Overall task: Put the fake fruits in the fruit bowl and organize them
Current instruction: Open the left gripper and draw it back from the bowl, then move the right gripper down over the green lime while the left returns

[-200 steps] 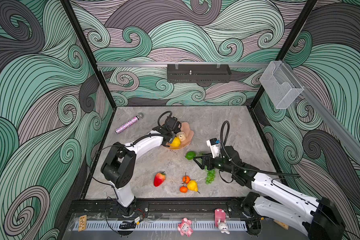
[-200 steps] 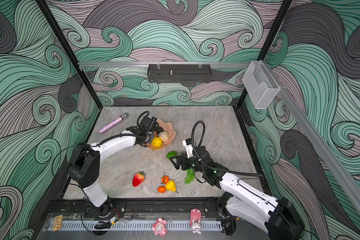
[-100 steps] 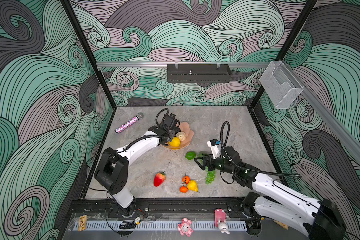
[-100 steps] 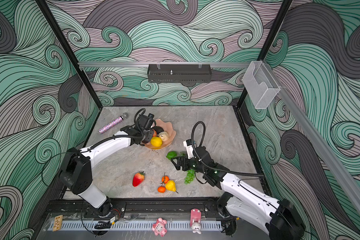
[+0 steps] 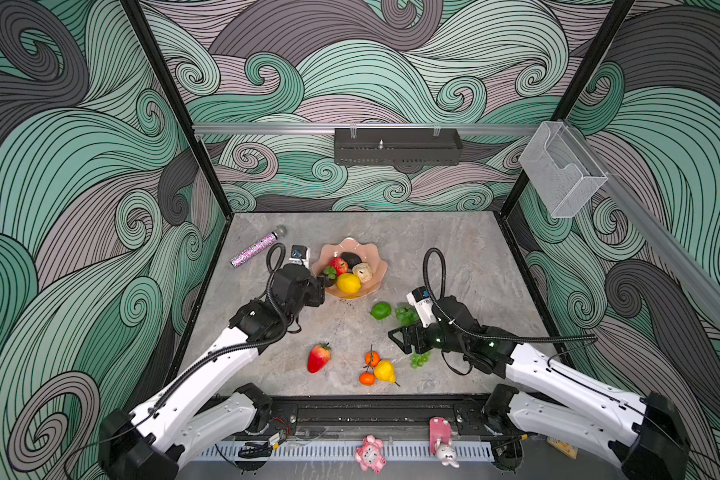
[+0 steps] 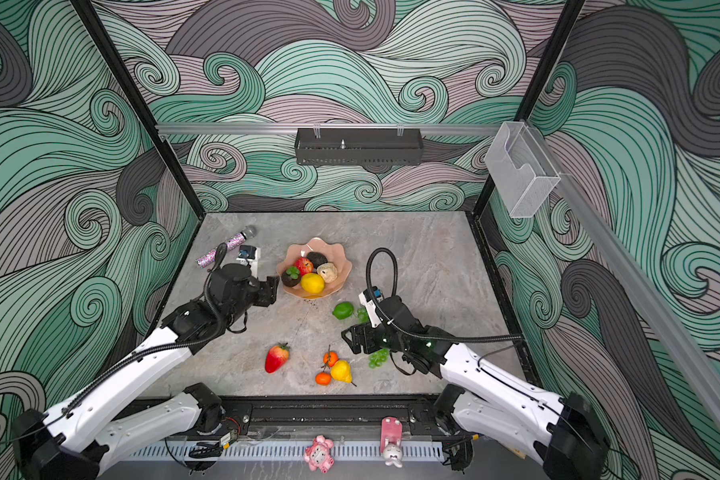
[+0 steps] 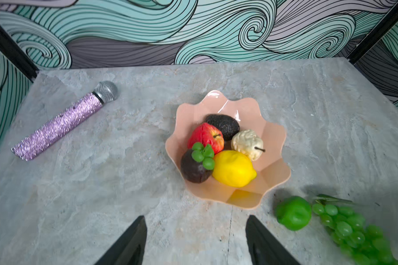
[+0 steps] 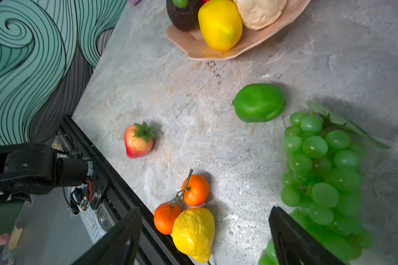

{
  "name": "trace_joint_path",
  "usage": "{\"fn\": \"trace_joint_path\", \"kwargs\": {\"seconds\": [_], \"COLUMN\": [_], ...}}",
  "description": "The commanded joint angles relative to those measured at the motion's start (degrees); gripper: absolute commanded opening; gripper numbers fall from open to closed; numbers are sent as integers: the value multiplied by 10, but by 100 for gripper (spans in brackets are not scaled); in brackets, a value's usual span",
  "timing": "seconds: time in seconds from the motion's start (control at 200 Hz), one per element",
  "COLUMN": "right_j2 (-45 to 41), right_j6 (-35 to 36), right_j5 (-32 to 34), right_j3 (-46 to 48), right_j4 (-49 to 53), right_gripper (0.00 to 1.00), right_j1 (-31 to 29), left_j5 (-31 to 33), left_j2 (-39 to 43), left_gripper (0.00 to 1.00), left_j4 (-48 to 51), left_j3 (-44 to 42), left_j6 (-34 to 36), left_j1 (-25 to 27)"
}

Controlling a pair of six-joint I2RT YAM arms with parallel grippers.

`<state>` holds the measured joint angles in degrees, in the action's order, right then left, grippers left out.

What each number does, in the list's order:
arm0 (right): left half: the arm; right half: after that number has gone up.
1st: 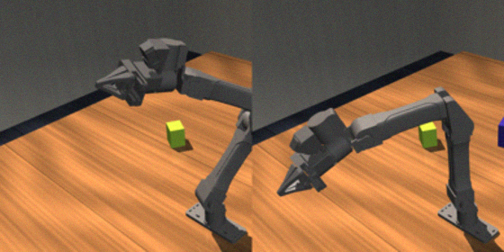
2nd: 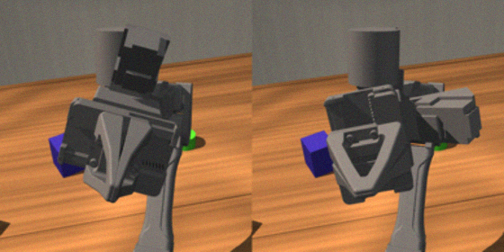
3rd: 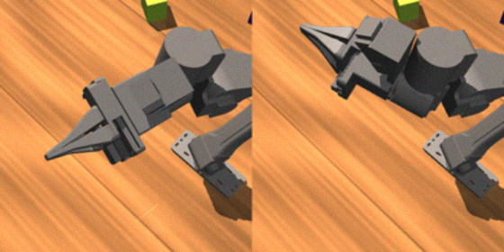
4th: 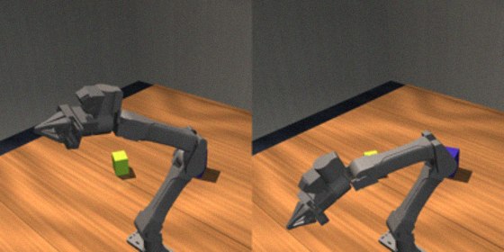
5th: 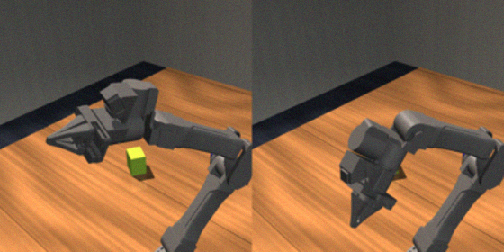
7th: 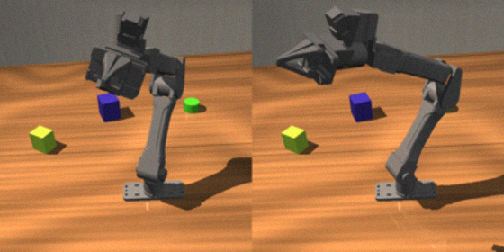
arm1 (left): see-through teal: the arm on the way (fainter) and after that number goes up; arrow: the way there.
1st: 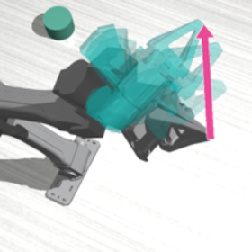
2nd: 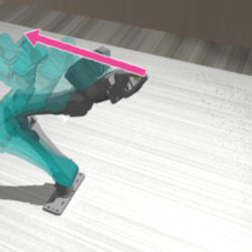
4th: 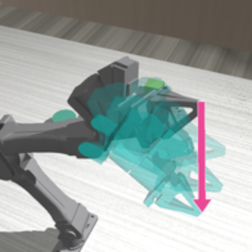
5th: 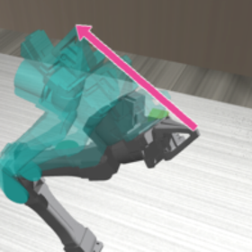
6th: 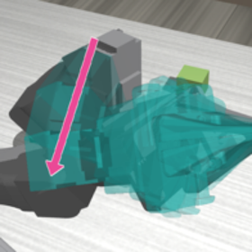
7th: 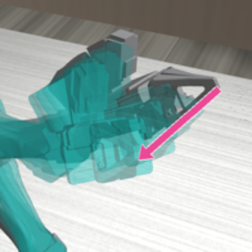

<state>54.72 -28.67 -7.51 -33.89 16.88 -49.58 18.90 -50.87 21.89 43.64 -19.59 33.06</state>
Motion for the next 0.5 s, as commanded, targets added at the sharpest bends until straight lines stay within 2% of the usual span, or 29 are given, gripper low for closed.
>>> {"fn": "trace_joint_path", "kwargs": {"seconds": [0.0, 0.085, 0.215, 0.37, 0.49], "right_j2": [19, 59, 157, 214, 265], "right_j6": [3, 44, 160, 189, 208], "right_j5": [53, 67, 134, 79, 81], "right_j3": [-14, -29, -130, -181, -206], "right_j4": [26, 11, 96, 77, 69], "right_gripper": [88, 88, 89, 89, 96], "right_j1": [-18, -19, -6, 18, 25], "left_j5": [-4, -1, 0, -5, -3], "left_j2": [71, 125, 171, 191, 203], "left_gripper": [75, 78, 81, 83, 85], "left_j4": [-1, 4, 9, -2, 2], "left_j3": [-61, -104, -145, -174, -182], "left_j6": [-74, -95, -117, -124, -130], "left_j1": [-6, -6, -6, -7, -6]}}
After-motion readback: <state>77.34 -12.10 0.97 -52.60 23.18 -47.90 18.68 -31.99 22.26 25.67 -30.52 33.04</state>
